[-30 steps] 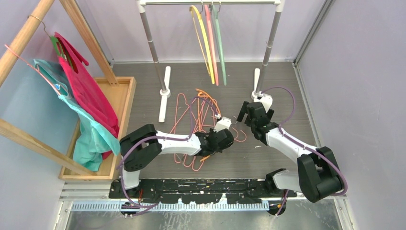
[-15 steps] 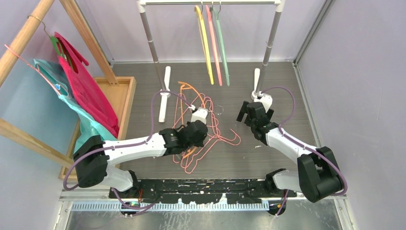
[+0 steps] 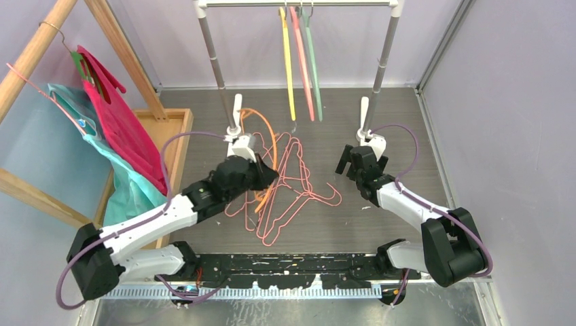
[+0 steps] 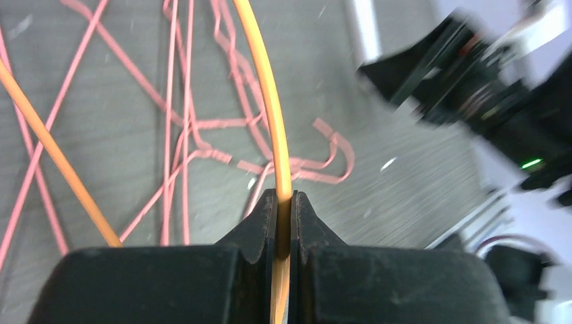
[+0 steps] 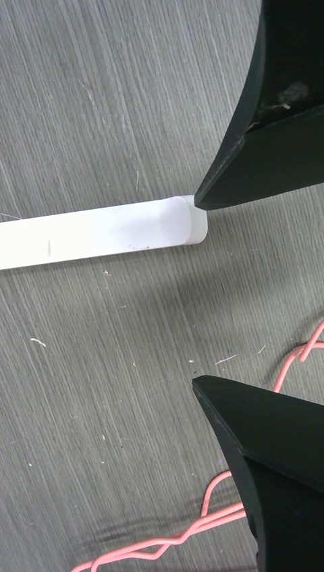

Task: Organize the hangers

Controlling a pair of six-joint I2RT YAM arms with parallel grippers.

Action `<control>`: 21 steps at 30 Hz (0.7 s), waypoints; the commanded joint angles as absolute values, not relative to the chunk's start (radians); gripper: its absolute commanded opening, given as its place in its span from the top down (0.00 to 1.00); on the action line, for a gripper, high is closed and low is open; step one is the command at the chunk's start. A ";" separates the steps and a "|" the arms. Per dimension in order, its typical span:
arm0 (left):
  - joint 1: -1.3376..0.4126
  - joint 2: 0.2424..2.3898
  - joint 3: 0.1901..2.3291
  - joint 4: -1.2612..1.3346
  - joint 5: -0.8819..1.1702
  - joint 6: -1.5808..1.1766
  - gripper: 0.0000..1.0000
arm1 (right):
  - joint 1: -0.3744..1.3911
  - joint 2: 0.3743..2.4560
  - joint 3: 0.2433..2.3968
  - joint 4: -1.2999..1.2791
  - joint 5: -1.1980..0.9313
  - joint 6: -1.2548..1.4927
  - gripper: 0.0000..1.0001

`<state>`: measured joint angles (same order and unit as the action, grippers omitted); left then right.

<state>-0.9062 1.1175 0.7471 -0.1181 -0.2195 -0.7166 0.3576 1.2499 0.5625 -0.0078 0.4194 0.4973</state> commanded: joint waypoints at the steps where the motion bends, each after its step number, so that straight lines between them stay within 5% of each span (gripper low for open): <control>1: -0.822 1.018 0.770 0.163 -0.108 -0.755 1.00 | 0.354 1.242 0.571 0.039 0.416 0.510 0.00; 21: -0.608 0.883 0.794 0.210 -0.103 -0.852 1.00 | 0.354 1.257 0.576 0.040 0.416 0.508 0.00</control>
<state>-0.6327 0.9260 0.7547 0.0780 -0.0929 -0.8391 0.3576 1.2510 0.5625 -0.0078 0.4141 0.4999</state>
